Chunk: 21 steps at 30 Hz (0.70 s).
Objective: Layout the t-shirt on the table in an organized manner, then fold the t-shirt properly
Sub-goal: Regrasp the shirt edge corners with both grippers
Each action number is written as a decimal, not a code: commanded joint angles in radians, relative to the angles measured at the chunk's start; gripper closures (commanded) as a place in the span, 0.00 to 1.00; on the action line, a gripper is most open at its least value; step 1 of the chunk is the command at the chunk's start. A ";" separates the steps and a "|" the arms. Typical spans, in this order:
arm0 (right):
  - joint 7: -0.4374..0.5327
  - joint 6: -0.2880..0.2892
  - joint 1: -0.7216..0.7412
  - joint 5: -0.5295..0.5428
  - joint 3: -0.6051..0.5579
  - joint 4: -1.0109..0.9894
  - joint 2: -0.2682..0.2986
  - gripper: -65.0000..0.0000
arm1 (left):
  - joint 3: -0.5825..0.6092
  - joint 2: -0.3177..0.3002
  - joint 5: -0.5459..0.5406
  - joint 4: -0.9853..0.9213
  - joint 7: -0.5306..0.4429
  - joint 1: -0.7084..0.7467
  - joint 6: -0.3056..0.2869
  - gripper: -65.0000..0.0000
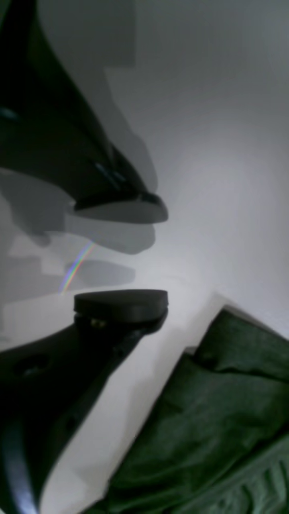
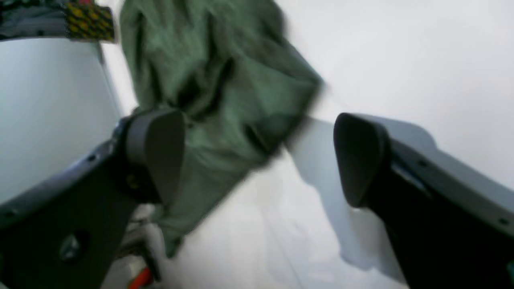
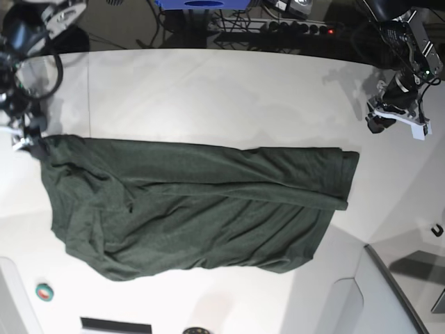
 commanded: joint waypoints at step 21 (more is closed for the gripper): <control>0.085 -0.021 0.018 -0.037 -0.157 -0.017 -0.001 0.44 | -0.001 0.083 -0.014 -0.241 -0.015 -0.168 -0.008 0.59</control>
